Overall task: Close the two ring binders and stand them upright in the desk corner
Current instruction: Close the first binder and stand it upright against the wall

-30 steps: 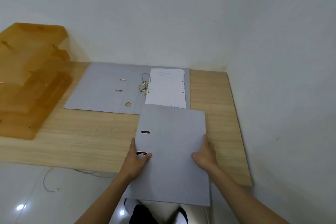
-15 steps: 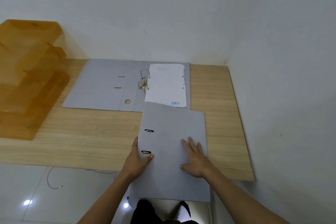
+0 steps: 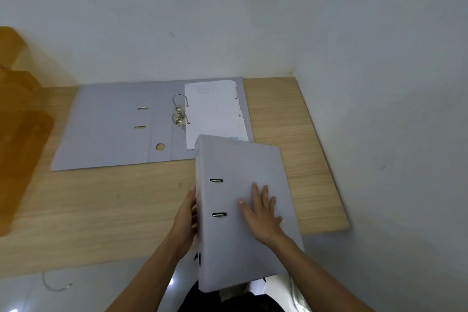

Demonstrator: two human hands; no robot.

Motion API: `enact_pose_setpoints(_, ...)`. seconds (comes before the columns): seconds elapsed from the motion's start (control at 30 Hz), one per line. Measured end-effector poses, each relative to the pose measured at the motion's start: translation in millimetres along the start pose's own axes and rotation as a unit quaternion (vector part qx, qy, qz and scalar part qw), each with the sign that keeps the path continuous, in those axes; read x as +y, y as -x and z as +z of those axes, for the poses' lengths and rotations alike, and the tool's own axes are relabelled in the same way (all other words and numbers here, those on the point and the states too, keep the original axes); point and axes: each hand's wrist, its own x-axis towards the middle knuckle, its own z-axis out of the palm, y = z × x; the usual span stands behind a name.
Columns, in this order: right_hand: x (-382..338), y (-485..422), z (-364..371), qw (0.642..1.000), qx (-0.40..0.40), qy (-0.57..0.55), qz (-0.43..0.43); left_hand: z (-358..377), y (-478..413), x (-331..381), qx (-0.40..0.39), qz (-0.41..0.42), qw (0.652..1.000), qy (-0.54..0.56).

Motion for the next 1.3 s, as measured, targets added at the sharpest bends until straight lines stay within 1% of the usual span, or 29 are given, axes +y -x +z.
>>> enact_pose_setpoints(0.07,-10,6,3,0.997,0.054,-0.058,0.011,9,8,12,-0.094,-0.022,0.995,0.022)
enact_pose_setpoints(0.13,-22,11,3,0.989,0.095,-0.108,0.021,20,14,23,-0.181,-0.052,0.982,0.026)
enact_pose_setpoints(0.2,-33,15,-2,0.982,0.115,-0.147,0.029,29,21,32,-0.237,-0.072,0.968,0.025)
enact_pose_setpoints(0.27,-44,16,-10,0.974,0.132,-0.183,0.023,35,22,42,-0.271,-0.051,0.961,0.003)
enact_pose_setpoints(0.33,-57,18,-22,0.962,0.149,-0.227,0.007,40,19,51,-0.287,-0.012,0.958,-0.026)
enact_pose_setpoints(0.43,-71,23,-42,0.945,0.169,-0.278,-0.037,50,18,67,-0.317,0.046,0.945,-0.067)
enact_pose_setpoints(0.6,-97,36,-84,0.928,0.177,-0.297,-0.139,69,22,108,-0.347,0.161,0.917,-0.112)
enact_pose_setpoints(0.73,-111,47,-117,0.9,0.215,-0.285,-0.25,88,19,135,-0.367,0.269,0.868,-0.196)
enact_pose_setpoints(0.83,-104,45,-132,0.89,0.248,-0.265,-0.277,107,7,143,-0.358,0.329,0.835,-0.256)
enact_pose_setpoints(0.9,-91,41,-138,0.887,0.247,-0.276,-0.277,118,-3,145,-0.35,0.342,0.826,-0.28)
enact_pose_setpoints(0.97,-75,34,-144,0.885,0.251,-0.282,-0.273,128,-11,148,-0.328,0.335,0.828,-0.308)
enact_pose_setpoints(1.07,-56,26,-150,0.894,0.242,-0.283,-0.248,141,-22,146,-0.318,0.312,0.825,-0.348)
enact_pose_setpoints(1.17,-42,21,-161,0.899,0.236,-0.288,-0.23,155,-32,144,-0.317,0.302,0.825,-0.358)
enact_pose_setpoints(1.3,-25,11,-173,0.908,0.221,-0.292,-0.206,169,-43,145,-0.315,0.309,0.807,-0.392)
